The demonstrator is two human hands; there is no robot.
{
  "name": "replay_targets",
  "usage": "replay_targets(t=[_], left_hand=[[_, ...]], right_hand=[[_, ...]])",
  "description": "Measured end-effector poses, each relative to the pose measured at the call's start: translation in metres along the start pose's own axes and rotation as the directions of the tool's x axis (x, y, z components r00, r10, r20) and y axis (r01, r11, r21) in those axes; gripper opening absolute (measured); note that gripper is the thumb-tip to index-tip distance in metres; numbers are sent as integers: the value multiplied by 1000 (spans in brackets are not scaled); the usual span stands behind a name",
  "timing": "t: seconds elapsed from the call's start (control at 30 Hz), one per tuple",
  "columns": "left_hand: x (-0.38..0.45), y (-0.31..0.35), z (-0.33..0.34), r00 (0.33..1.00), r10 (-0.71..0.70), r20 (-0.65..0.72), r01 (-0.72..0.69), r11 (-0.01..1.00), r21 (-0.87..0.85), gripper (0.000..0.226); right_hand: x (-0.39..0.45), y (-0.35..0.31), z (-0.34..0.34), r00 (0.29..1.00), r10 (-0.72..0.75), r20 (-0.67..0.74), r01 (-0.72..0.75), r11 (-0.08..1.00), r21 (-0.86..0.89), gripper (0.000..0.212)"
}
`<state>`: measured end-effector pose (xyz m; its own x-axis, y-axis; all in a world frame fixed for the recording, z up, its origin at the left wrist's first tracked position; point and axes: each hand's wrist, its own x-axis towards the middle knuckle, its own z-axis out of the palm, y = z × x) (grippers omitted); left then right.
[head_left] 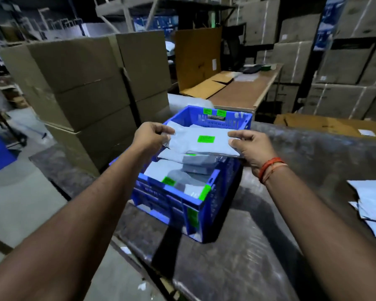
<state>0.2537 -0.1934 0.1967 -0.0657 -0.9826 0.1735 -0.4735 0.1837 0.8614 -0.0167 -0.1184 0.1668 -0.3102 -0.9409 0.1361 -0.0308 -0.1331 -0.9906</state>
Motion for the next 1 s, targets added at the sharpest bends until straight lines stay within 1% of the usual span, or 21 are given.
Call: replay_targets(t=[0.07, 0.13, 0.2, 0.33, 0.43, 0.5, 0.57, 0.63, 0.67, 0.7, 0.73, 0.77, 0.8, 0.83, 0.87, 0.9, 0.93, 0.97, 1.0], left_hand=[[35, -6, 4, 1000, 9, -8, -9, 1000, 19, 23], [67, -11, 10, 1000, 19, -8, -19, 998, 60, 25], [92, -17, 18, 999, 37, -16, -35, 992, 121, 24], [139, -29, 35, 995, 88, 45, -96, 972, 214, 25], [172, -40, 45, 987, 105, 120, -137, 943, 304, 24], [188, -47, 53, 976, 93, 196, -160, 918, 362, 27], [197, -54, 63, 962, 81, 260, -190, 883, 429, 30], [205, -64, 74, 956, 48, 291, -188, 858, 478, 31], [208, -70, 80, 954, 25, 298, -179, 847, 500, 30], [212, -76, 84, 956, -4, 292, -159, 833, 530, 30], [218, -83, 88, 958, -39, 284, -134, 815, 564, 32], [221, -88, 91, 959, -70, 275, -112, 797, 593, 34], [223, -90, 93, 957, -93, 274, -100, 782, 615, 35], [223, -90, 93, 955, -110, 277, -98, 763, 638, 36], [222, -89, 94, 951, -119, 284, -104, 744, 660, 37], [225, -92, 96, 948, -127, 293, -111, 729, 676, 38], [226, -93, 98, 945, -125, 301, -126, 712, 691, 39], [227, -94, 99, 943, -121, 311, -141, 702, 699, 39], [228, -95, 99, 939, -120, 323, -154, 694, 704, 39]], right_hand=[[30, 3, 15, 998, -32, -51, 27, 996, -88, 21], [58, 5, 29, 994, -43, -100, 23, 981, -192, 21], [79, 10, 41, 989, -23, -143, -20, 957, -290, 18], [118, 26, 60, 955, 15, -295, -149, 887, -438, 15], [141, 35, 76, 943, 51, -329, -226, 823, -521, 18], [149, 37, 87, 935, 95, -343, -280, 790, -545, 19], [155, 41, 93, 911, 146, -385, -355, 752, -556, 18], [161, 46, 99, 889, 155, -430, -411, 686, -601, 24], [163, 48, 102, 877, 185, -443, -444, 664, -602, 26], [165, 50, 103, 877, 222, -425, -460, 638, -618, 30], [169, 54, 105, 883, 262, -389, -467, 579, -669, 33], [171, 58, 106, 886, 272, -376, -464, 548, -696, 36], [172, 62, 108, 879, 282, -384, -474, 588, -656, 38], [171, 65, 108, 849, 289, -442, -510, 665, -545, 40], [166, 70, 109, 839, 270, -472, -518, 663, -541, 41], [164, 75, 110, 875, 256, -410, -482, 524, -702, 40], [164, 79, 110, 895, 241, -376, -442, 360, -821, 39], [165, 83, 110, 894, 238, -381, -437, 264, -860, 38], [166, 85, 110, 896, 248, -369, -423, 215, -880, 37]])
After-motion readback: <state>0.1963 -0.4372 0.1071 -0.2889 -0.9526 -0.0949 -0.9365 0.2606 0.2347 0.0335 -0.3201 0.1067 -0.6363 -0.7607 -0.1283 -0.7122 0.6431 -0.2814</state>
